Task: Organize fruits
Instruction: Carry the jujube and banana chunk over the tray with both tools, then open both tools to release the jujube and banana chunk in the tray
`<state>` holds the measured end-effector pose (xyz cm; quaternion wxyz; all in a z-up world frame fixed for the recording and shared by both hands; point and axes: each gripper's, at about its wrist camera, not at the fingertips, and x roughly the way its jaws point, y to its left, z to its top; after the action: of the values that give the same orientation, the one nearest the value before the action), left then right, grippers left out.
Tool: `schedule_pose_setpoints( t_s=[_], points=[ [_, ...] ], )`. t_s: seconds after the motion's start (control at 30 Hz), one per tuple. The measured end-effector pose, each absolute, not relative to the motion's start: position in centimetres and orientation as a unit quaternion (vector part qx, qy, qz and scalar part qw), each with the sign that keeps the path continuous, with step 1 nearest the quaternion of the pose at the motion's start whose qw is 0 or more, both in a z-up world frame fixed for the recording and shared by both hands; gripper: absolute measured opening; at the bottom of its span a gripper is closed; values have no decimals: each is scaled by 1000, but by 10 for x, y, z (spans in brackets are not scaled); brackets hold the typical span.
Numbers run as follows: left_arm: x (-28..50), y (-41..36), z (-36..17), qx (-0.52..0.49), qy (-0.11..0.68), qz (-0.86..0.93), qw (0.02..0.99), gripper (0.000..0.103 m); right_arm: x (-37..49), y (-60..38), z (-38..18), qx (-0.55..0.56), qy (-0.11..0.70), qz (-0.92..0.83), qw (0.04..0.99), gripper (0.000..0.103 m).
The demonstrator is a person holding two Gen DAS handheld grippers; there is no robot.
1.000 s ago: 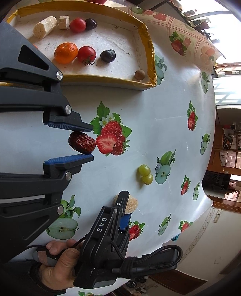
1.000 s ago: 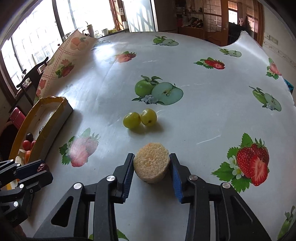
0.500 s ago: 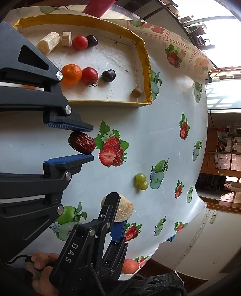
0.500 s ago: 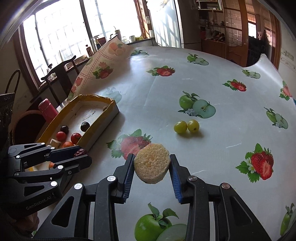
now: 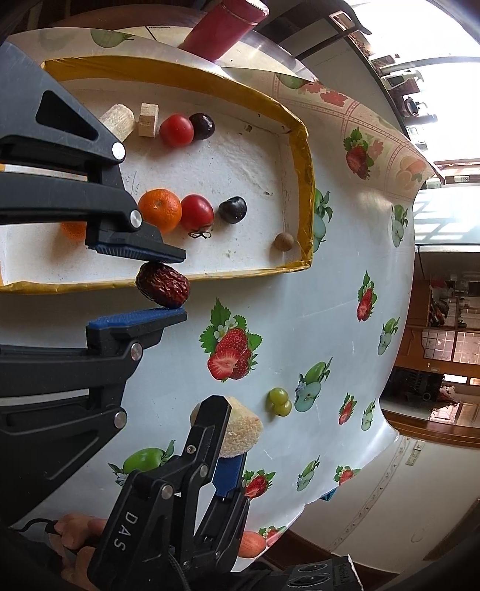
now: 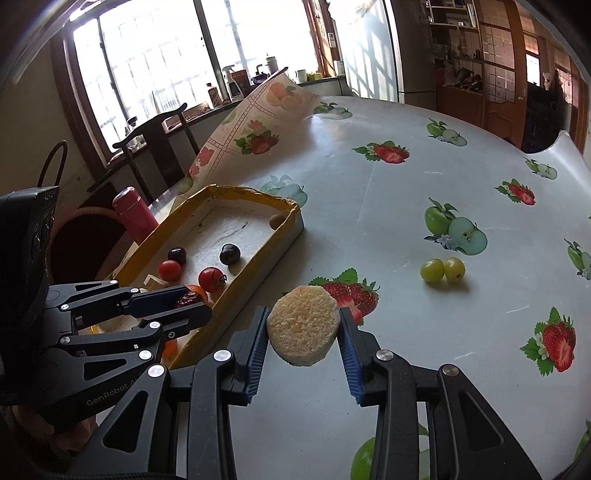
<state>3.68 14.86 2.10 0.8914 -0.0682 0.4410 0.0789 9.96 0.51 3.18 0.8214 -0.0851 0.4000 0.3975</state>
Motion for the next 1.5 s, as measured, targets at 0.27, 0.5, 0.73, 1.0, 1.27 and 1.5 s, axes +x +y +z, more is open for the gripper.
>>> schedule_pose_setpoints(
  t_s=[0.27,0.5,0.73,1.0,1.27,1.5],
  points=[
    [27,161,19,-79,438,85,891,22,92,18,31,-93,401,406,816,37],
    [21,172,19,-86,436,89,891,22,86,29,30,-98,401,411,813,37],
    [15,191,18,-95,435,99,890,22,81,41,29,-103,404,418,807,37],
    [28,236,17,-119,440,123,881,22,86,75,27,-102,410,439,793,37],
    [59,273,13,-125,451,154,870,22,103,124,21,-113,416,444,786,37],
    [98,302,2,-137,471,178,853,22,124,153,9,-114,425,434,786,37]
  ],
)
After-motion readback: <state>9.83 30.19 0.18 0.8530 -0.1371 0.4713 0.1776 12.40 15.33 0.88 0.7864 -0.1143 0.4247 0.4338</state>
